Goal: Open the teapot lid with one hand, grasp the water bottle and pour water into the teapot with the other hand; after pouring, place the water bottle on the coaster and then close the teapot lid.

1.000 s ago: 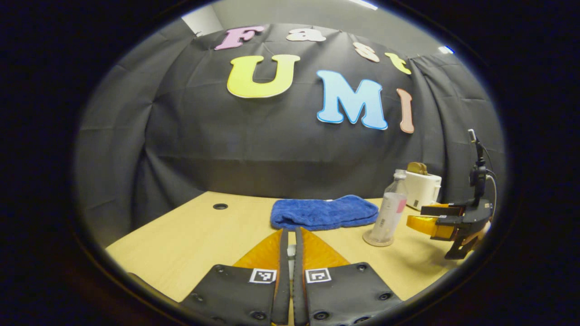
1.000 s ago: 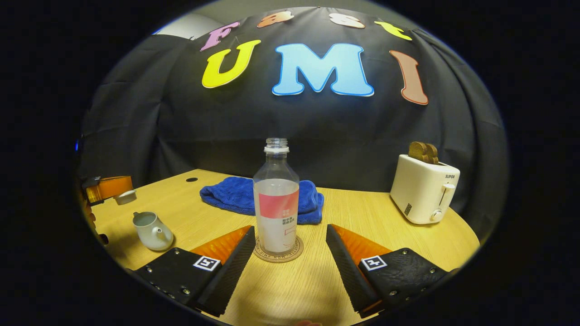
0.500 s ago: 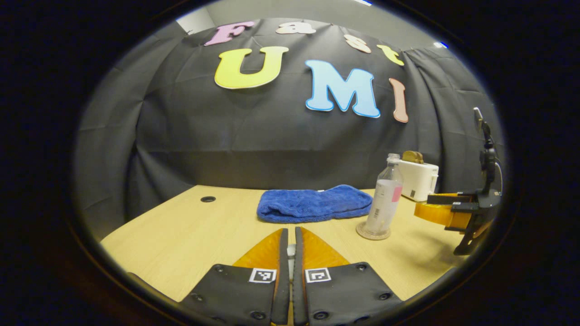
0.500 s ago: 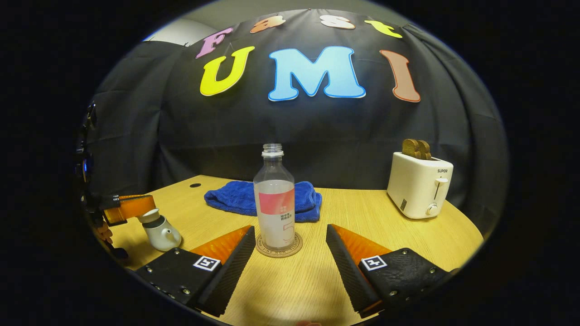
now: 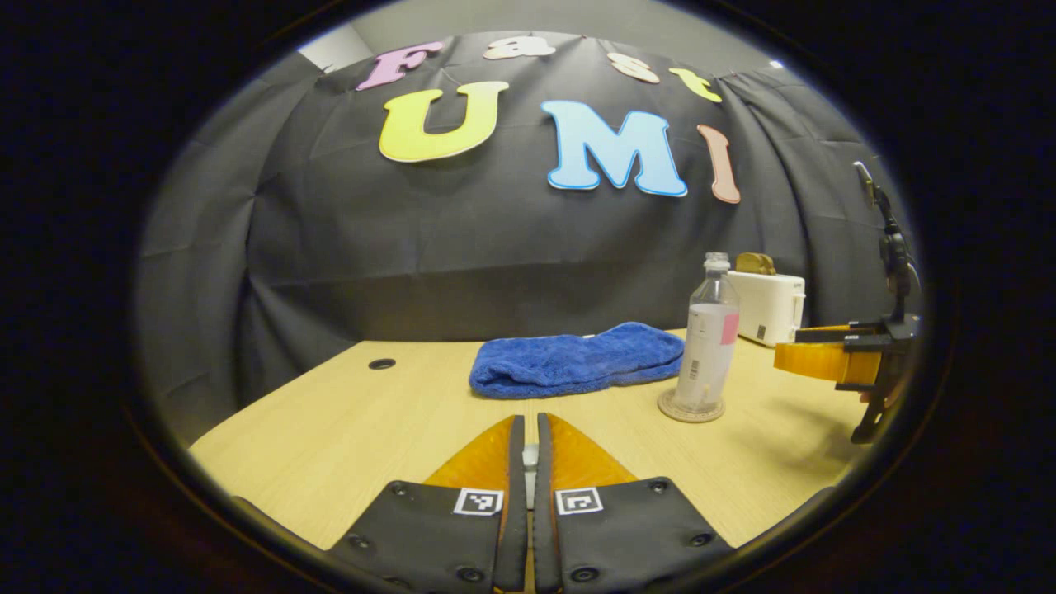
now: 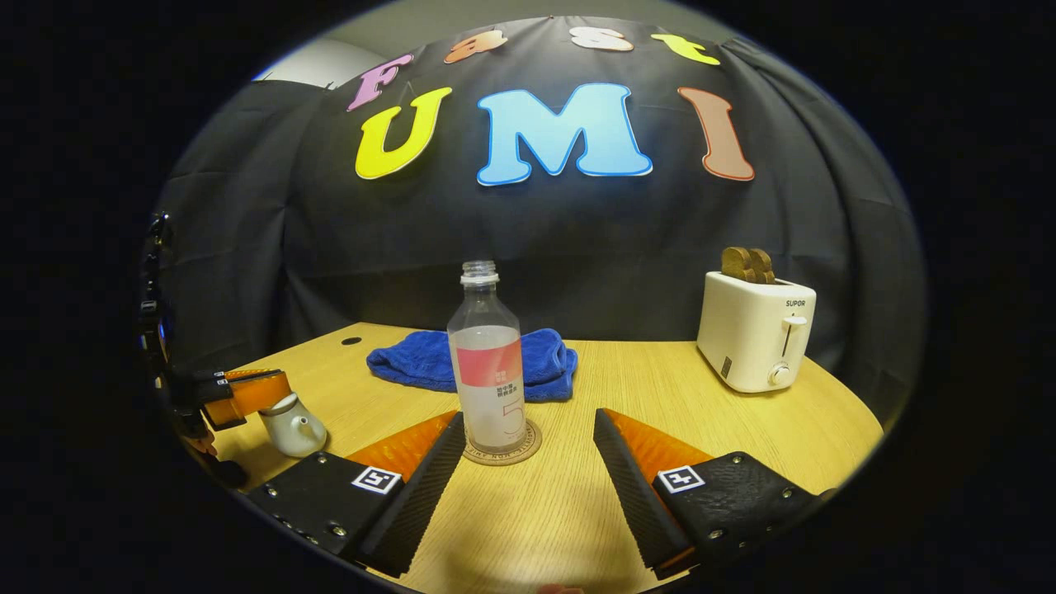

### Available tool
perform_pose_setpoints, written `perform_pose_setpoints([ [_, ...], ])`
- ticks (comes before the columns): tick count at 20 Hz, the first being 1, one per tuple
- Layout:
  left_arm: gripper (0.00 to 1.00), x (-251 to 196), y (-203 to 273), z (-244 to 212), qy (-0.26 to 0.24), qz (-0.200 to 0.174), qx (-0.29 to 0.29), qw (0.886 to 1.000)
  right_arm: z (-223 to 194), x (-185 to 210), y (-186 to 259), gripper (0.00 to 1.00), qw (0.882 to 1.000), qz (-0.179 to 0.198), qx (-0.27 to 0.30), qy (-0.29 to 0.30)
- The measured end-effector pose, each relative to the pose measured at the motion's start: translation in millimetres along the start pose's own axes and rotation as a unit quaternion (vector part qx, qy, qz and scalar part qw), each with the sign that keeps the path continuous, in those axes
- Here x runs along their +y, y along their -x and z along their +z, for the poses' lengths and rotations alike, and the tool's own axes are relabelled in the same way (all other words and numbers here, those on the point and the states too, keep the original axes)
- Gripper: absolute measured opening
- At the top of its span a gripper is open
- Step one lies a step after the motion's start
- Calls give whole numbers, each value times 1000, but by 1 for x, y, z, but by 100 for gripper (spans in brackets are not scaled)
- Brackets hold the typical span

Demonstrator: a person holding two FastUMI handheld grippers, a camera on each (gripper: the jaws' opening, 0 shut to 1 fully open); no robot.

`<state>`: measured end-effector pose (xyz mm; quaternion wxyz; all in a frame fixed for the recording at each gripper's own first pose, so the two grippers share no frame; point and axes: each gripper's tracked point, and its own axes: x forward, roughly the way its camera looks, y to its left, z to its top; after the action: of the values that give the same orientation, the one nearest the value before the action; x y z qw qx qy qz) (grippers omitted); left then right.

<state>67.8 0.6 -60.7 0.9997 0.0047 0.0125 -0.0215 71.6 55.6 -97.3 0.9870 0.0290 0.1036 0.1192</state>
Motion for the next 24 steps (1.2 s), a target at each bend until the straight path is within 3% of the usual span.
perform_pose_setpoints([
  [4, 22, -6, -3, 0, 8, -13, 1, 1000, 2, 3, 2, 98, 1000, 2, -3, 2],
  [9, 25, -11, 9, 14, 4, -15, -7, 1000, 12, 14, 15, 98, 1000, -2, -18, 4],
  [13, 25, -25, 38, 29, 4, -21, -27, 999, 22, 28, 37, 97, 999, -3, -37, -8],
  [14, 21, -29, 44, 31, 3, -22, -30, 999, 23, 32, 45, 97, 999, -6, -41, -10],
  [21, 25, -56, 91, 46, 14, -39, -49, 998, 22, 53, 90, 97, 998, -6, -59, -7],
  [23, 21, -60, 101, 46, 16, -40, -52, 998, 20, 55, 100, 97, 998, -8, -63, -11],
  [24, 24, -62, 106, 45, 17, -41, -52, 998, 20, 55, 104, 97, 998, -8, -63, -12],
])
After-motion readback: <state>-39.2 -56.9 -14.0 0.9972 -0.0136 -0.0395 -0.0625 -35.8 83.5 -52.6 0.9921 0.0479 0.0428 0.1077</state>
